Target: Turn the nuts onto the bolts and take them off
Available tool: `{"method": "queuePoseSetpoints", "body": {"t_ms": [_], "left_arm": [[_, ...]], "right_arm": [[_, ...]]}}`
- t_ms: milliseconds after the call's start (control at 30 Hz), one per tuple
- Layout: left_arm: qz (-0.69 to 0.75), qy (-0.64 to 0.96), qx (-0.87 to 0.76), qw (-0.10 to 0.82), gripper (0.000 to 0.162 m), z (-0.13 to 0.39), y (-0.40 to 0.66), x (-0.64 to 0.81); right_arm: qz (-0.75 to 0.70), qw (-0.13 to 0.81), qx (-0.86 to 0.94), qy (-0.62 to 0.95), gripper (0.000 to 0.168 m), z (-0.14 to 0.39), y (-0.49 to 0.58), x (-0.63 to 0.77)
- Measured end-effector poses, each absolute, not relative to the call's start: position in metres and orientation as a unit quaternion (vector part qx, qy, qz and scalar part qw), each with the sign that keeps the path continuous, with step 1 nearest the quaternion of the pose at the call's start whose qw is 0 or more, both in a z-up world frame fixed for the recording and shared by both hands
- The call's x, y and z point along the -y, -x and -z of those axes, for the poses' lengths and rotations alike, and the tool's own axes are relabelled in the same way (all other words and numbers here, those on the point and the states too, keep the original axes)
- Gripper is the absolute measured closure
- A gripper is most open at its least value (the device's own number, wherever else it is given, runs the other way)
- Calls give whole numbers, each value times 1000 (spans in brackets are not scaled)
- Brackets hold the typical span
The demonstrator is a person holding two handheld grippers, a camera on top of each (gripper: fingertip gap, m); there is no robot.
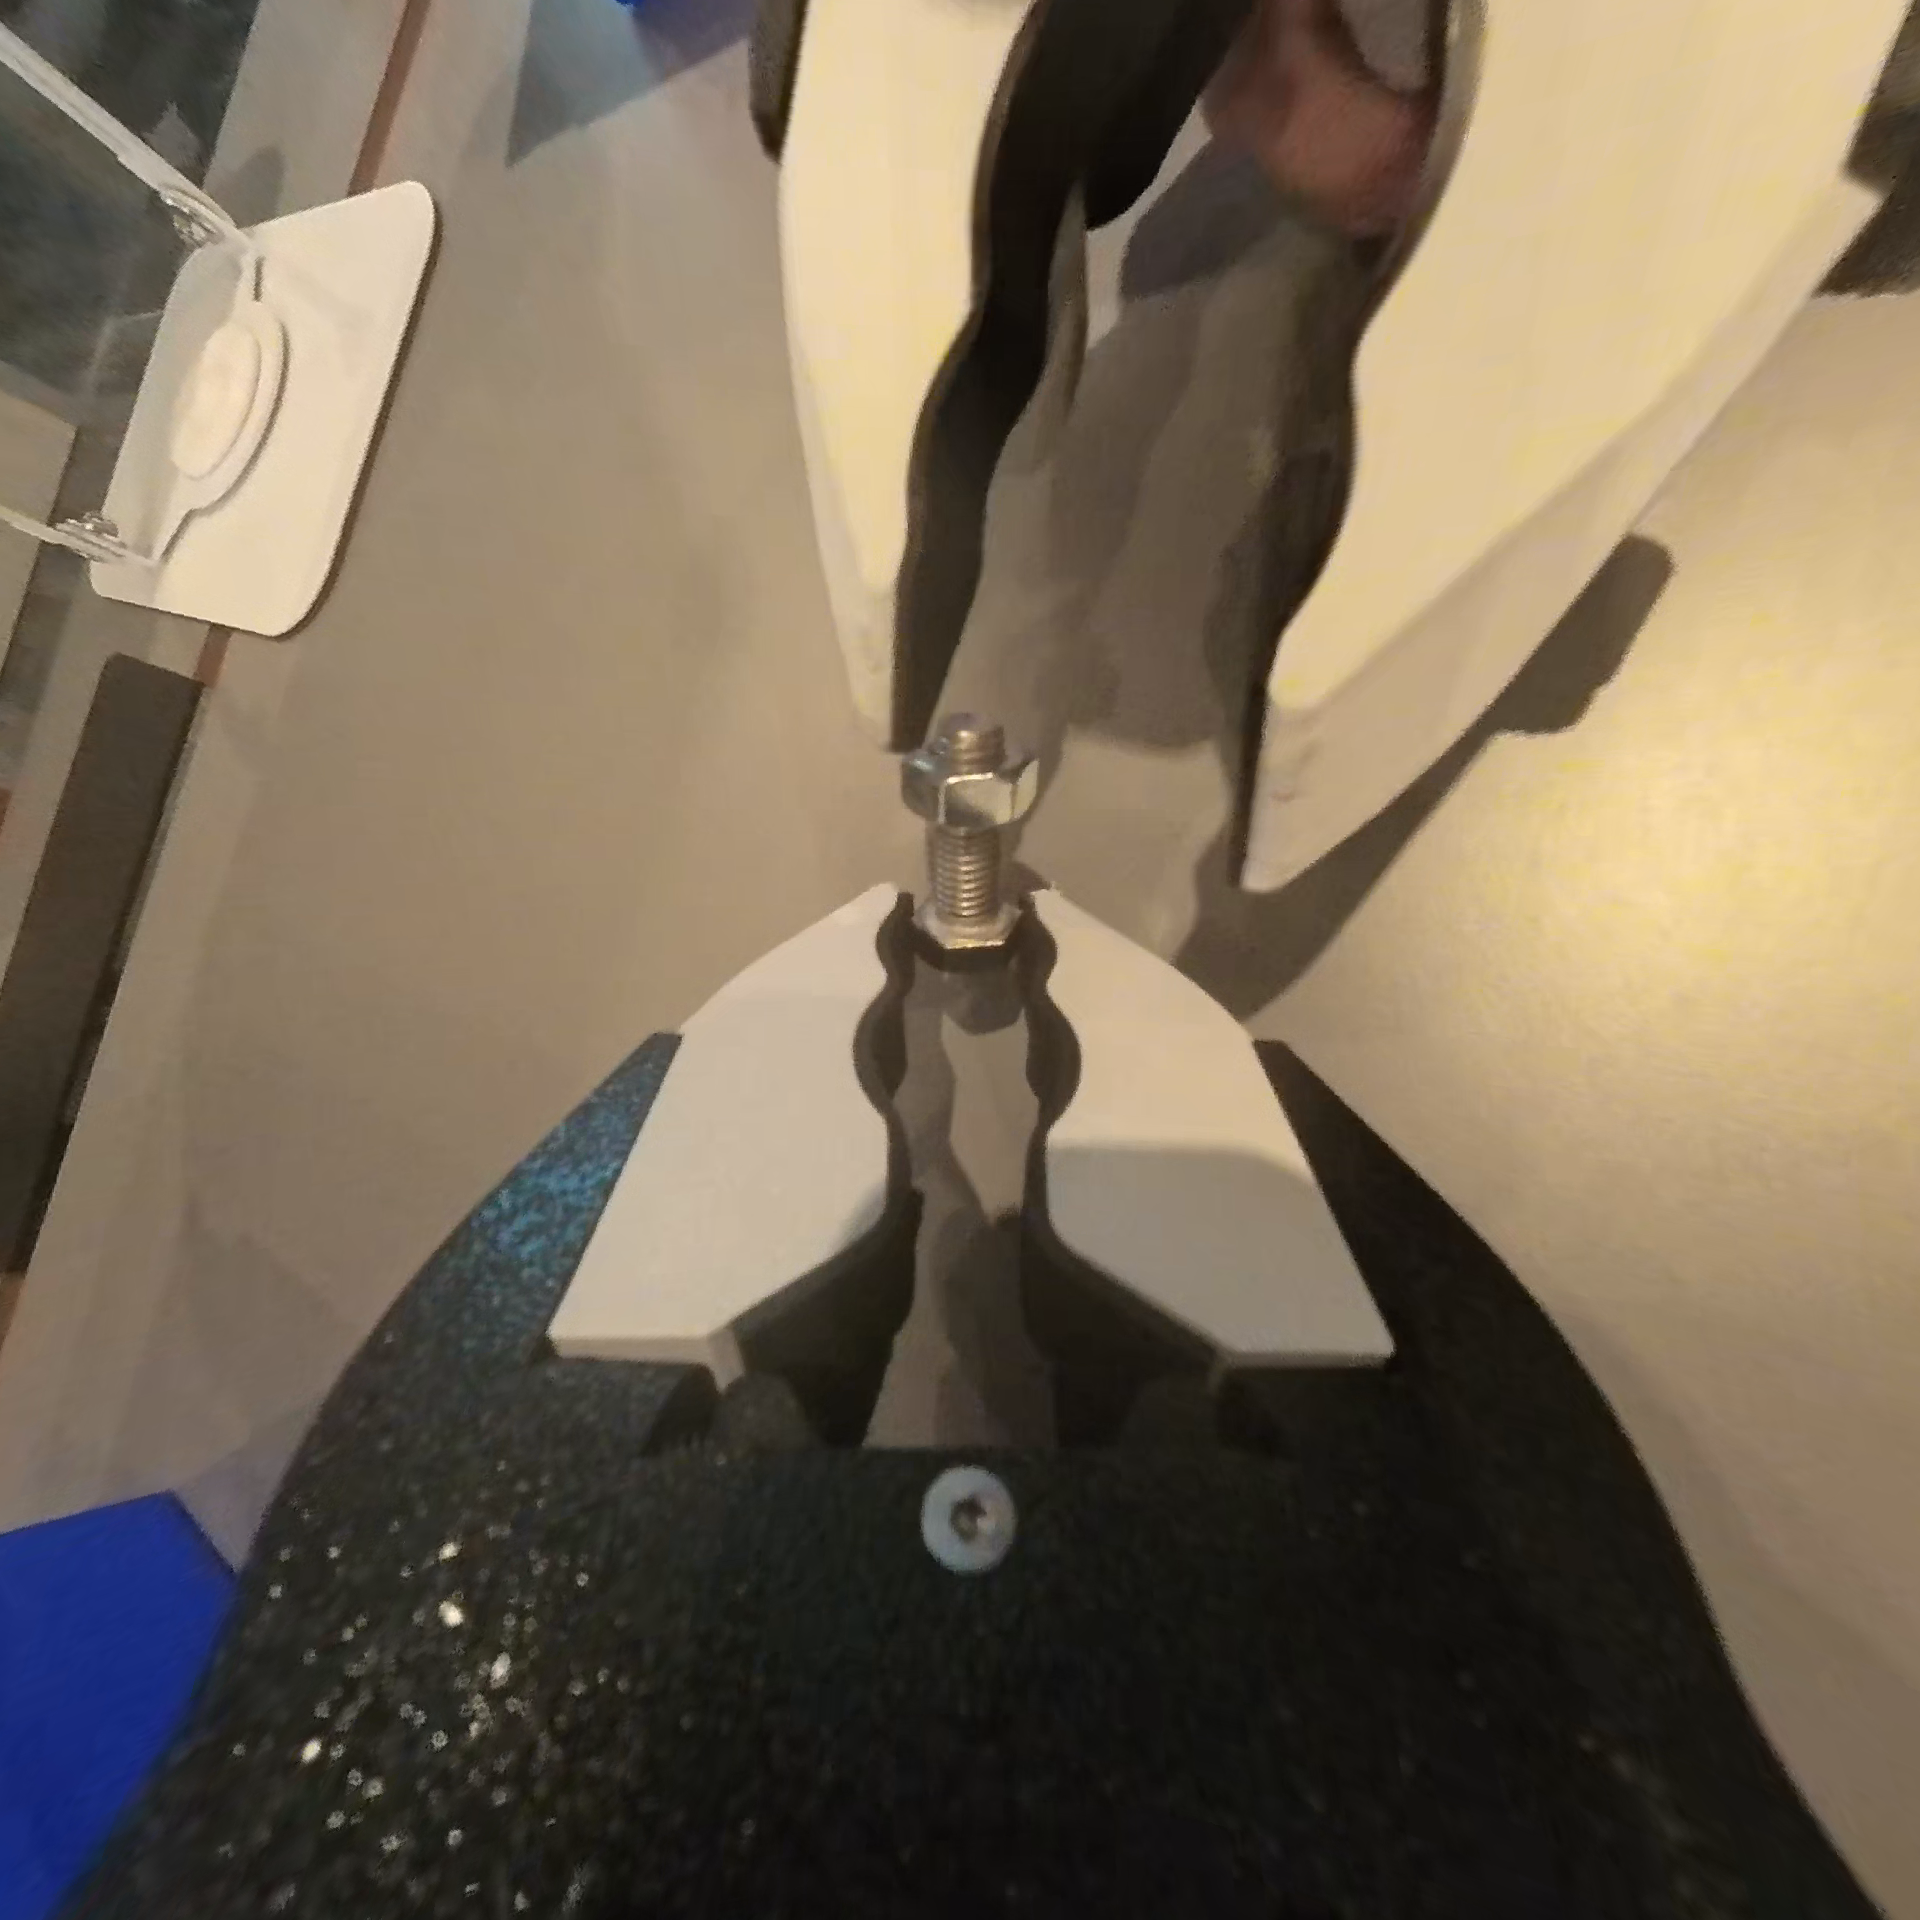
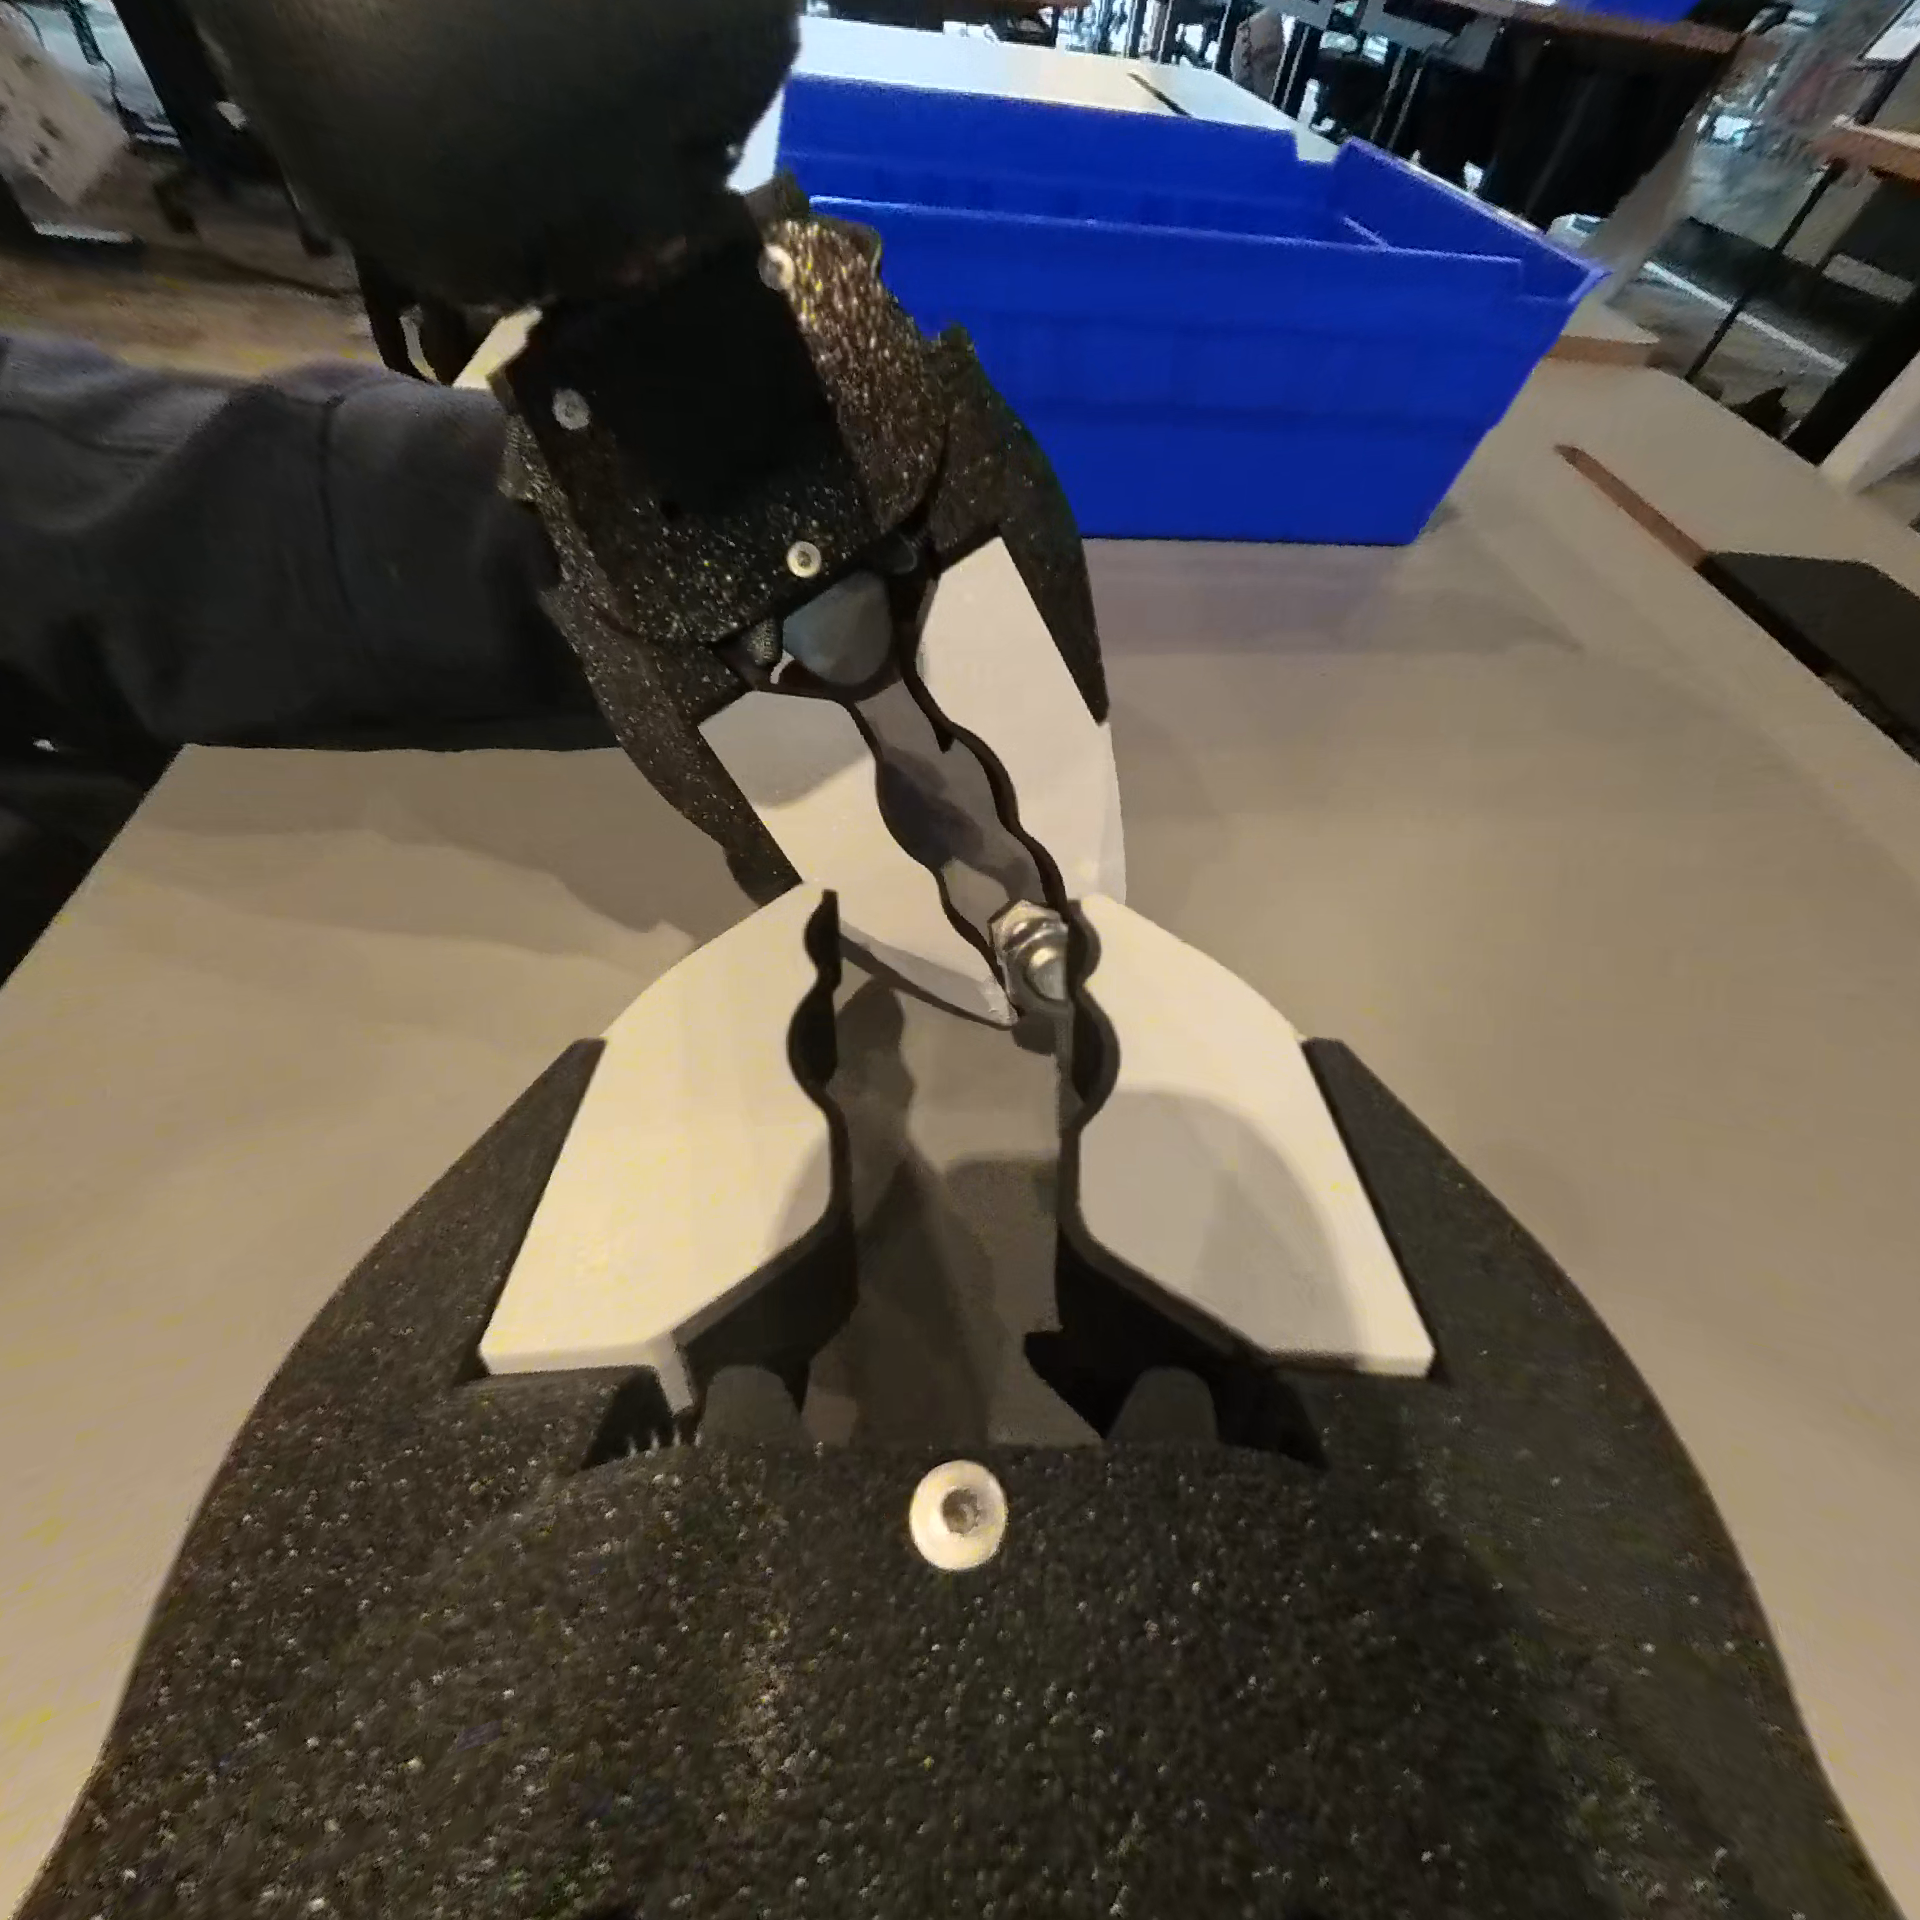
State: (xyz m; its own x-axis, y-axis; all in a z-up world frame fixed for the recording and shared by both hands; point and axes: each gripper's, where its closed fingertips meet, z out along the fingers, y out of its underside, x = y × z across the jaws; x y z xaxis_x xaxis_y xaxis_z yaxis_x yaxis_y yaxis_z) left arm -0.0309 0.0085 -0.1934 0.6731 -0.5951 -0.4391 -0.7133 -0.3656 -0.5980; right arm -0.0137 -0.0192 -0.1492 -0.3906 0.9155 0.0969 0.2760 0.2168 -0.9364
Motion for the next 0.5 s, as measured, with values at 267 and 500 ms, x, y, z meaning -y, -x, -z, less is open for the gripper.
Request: {"method": "queuePoseSetpoints", "body": {"t_ms": [267, 500], "left_arm": [[-59, 833, -392, 387, 143, 195, 31, -7], [-58, 836, -399, 373, 143, 196, 31, -6]], "right_arm": [[-449, 299, 739, 404, 141, 161, 6, 35], [-403, 375, 730, 405, 114, 159, 19, 22]]}}
